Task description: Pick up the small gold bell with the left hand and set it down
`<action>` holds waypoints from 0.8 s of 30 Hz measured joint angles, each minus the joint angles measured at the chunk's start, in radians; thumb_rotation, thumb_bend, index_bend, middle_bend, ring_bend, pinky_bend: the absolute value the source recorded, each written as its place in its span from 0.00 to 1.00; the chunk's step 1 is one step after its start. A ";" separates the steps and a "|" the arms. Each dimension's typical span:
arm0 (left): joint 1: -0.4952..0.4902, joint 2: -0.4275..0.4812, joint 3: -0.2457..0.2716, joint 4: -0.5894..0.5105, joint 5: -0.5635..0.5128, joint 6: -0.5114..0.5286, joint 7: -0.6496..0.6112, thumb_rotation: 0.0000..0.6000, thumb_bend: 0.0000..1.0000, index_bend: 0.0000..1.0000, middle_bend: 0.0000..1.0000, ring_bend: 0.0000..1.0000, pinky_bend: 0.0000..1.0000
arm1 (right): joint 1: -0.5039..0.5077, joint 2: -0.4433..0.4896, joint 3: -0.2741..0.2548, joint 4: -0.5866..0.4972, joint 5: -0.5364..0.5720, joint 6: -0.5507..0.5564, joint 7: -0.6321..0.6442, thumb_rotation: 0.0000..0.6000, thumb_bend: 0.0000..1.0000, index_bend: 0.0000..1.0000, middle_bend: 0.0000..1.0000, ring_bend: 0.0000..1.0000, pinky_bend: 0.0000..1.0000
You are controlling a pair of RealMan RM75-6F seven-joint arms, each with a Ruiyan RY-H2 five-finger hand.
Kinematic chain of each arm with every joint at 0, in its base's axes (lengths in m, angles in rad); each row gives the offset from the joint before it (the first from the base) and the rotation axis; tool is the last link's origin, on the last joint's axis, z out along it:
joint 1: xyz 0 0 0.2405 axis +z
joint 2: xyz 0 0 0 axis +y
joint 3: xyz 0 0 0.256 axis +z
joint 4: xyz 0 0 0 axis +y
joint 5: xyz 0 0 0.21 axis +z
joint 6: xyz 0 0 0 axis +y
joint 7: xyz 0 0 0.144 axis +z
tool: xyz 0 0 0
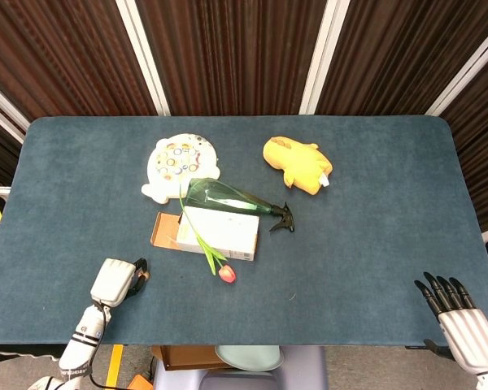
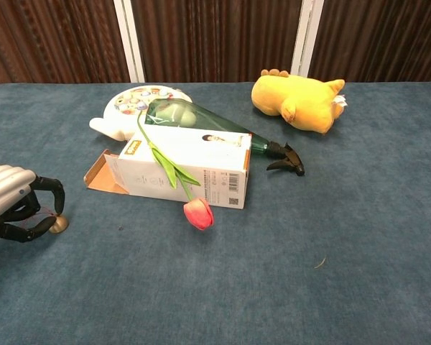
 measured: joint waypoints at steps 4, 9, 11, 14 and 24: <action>0.000 0.006 0.004 -0.007 -0.001 0.001 0.006 1.00 0.43 0.52 1.00 1.00 1.00 | 0.001 -0.001 0.000 0.000 0.000 -0.002 -0.001 1.00 0.24 0.00 0.00 0.00 0.00; -0.002 0.005 0.003 -0.005 -0.010 -0.001 0.006 1.00 0.43 0.53 1.00 1.00 1.00 | 0.001 0.000 -0.001 -0.001 -0.001 -0.003 -0.002 1.00 0.24 0.00 0.00 0.00 0.00; -0.002 0.006 0.003 -0.004 -0.015 -0.004 0.008 1.00 0.44 0.53 1.00 1.00 1.00 | 0.001 0.000 0.000 0.000 0.000 -0.001 0.000 1.00 0.24 0.00 0.00 0.00 0.00; -0.002 0.006 0.004 -0.005 -0.015 -0.001 0.010 1.00 0.43 0.54 1.00 1.00 1.00 | 0.001 0.000 -0.001 0.000 0.000 -0.002 -0.001 1.00 0.24 0.00 0.00 0.00 0.00; -0.003 0.011 0.007 -0.012 -0.015 0.008 0.015 1.00 0.43 0.56 1.00 1.00 1.00 | 0.002 -0.001 -0.002 -0.001 -0.001 -0.004 -0.004 1.00 0.24 0.00 0.00 0.00 0.00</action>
